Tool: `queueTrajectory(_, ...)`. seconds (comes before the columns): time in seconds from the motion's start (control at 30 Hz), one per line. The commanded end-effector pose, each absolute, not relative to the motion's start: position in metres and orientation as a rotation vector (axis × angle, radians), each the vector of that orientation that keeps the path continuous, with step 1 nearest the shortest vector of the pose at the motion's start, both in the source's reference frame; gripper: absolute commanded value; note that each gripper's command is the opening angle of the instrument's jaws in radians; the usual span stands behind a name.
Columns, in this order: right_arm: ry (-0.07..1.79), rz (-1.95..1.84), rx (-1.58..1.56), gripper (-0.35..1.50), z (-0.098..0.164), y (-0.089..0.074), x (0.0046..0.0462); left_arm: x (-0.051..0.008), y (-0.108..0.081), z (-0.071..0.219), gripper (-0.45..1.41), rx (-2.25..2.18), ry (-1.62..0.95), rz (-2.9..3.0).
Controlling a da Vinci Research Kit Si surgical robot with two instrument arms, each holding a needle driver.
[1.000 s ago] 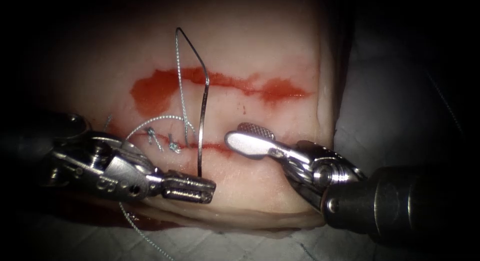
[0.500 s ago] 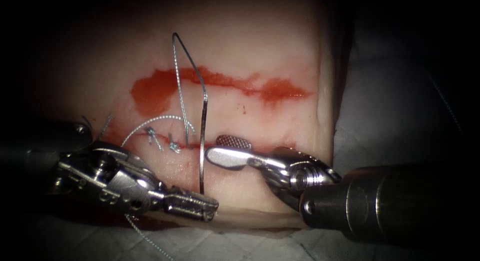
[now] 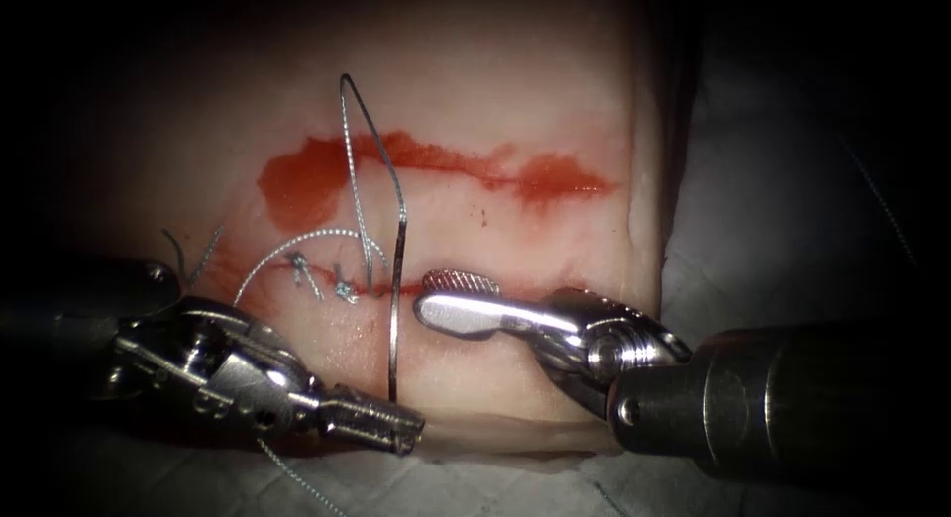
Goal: Wound Closure
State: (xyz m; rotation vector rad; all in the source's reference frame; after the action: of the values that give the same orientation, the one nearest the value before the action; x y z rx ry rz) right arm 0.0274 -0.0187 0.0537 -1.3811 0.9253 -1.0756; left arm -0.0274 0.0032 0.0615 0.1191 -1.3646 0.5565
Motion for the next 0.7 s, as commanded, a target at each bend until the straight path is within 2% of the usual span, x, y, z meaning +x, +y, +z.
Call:
queueTrajectory(0.03,0.924,-1.069,-1.391,0.38,0.0544,-0.0187,0.0286,-0.0280,0.0032,0.0619,-0.45,0.121,-1.368,0.562)
queueTrajectory(0.6,0.963,-1.051,-1.434,0.26,0.0546,-0.0184,0.0302,-0.0285,0.0025,0.0620,-0.45,0.143,-1.384,0.581)
queueTrajectory(0.7,0.964,-1.052,-1.434,0.09,0.0546,-0.0184,0.0305,-0.0286,0.0028,0.0619,-0.45,0.150,-1.386,0.577)
